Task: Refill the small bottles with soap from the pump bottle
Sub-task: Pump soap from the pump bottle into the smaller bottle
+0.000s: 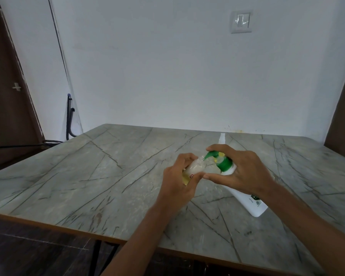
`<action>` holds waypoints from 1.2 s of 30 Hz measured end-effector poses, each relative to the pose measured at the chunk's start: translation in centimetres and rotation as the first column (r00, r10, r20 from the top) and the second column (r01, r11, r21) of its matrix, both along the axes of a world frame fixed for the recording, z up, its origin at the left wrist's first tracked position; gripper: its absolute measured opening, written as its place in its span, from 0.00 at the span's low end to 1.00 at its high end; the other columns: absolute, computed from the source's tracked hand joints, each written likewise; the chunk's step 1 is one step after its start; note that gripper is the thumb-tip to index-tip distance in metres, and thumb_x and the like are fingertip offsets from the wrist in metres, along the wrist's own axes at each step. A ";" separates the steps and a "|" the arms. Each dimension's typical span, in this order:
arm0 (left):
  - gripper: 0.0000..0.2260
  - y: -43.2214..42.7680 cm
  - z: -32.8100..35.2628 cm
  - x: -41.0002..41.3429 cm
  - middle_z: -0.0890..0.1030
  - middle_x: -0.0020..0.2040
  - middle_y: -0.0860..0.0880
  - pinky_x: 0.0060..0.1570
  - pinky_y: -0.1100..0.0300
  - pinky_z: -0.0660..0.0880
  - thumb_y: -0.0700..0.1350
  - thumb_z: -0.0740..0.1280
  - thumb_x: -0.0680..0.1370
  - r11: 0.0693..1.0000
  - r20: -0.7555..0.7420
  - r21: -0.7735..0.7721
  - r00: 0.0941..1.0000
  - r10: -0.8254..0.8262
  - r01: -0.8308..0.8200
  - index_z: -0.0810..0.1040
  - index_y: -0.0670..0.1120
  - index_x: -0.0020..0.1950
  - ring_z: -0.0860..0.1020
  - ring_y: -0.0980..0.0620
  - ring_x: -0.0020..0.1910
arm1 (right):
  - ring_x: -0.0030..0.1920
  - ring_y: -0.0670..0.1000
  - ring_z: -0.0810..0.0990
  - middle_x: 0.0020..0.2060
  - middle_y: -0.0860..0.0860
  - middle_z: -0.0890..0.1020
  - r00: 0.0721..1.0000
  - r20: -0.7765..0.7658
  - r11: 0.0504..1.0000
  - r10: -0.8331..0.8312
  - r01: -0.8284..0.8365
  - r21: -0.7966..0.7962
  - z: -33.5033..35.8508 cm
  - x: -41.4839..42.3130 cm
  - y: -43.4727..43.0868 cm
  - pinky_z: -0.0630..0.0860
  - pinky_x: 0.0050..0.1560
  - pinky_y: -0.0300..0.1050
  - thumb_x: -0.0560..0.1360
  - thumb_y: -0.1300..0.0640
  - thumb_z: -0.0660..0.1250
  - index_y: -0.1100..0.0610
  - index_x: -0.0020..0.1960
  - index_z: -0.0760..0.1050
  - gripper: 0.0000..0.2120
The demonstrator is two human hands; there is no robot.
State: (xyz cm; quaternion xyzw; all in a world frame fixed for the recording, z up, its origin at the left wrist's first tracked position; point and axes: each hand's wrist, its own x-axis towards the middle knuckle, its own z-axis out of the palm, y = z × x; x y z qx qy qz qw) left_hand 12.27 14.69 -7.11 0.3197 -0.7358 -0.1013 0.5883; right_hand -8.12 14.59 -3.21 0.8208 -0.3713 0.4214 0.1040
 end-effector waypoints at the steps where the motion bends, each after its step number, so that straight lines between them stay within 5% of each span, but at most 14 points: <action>1: 0.19 0.0 0.1 -0.1 0.81 0.50 0.55 0.39 0.69 0.78 0.45 0.75 0.72 1.000 -0.003 0.004 1.000 0.004 -0.004 0.72 0.49 0.59 0.81 0.61 0.47 | 0.37 0.43 0.81 0.46 0.41 0.84 1.000 -0.001 1.000 -0.004 0.004 -0.003 0.0 0.0 0.1 0.80 0.37 0.40 0.65 0.24 0.65 0.38 0.64 0.70 0.32; 13: 0.20 0.0 0.0 -0.2 0.74 0.54 0.66 0.47 0.75 0.74 0.51 0.72 0.73 1.000 0.030 0.011 0.999 0.026 -0.026 0.72 0.49 0.62 0.75 0.73 0.52 | 0.32 0.46 0.81 0.38 0.45 0.84 0.999 0.036 0.999 0.019 -0.020 0.027 0.6 0.3 -0.2 0.80 0.33 0.44 0.66 0.28 0.67 0.42 0.56 0.73 0.25; 17: 0.20 -0.1 -0.1 -0.2 0.77 0.54 0.60 0.46 0.76 0.73 0.50 0.73 0.73 1.000 0.056 -0.005 0.998 0.029 -0.029 0.74 0.46 0.62 0.76 0.72 0.50 | 0.30 0.46 0.80 0.36 0.46 0.84 0.999 0.033 1.000 0.004 -0.004 -0.007 0.6 0.2 -0.2 0.80 0.32 0.44 0.66 0.29 0.68 0.47 0.53 0.77 0.25; 25: 0.20 -0.4 -0.2 -0.1 0.79 0.52 0.57 0.44 0.71 0.76 0.47 0.75 0.73 0.997 0.054 -0.049 0.996 0.068 -0.065 0.77 0.44 0.62 0.79 0.59 0.48 | 0.33 0.43 0.78 0.43 0.41 0.84 0.997 -0.052 0.998 -0.059 0.058 -0.018 0.4 0.1 0.2 0.79 0.35 0.39 0.67 0.24 0.60 0.37 0.65 0.67 0.31; 36: 0.19 0.0 0.1 -0.3 0.80 0.49 0.58 0.39 0.75 0.73 0.53 0.71 0.74 0.995 0.035 -0.058 0.996 0.077 -0.075 0.78 0.44 0.60 0.78 0.65 0.42 | 0.32 0.46 0.80 0.40 0.44 0.84 0.999 0.030 0.999 0.032 -0.033 0.042 0.4 0.0 -0.6 0.79 0.33 0.45 0.68 0.27 0.64 0.39 0.60 0.70 0.26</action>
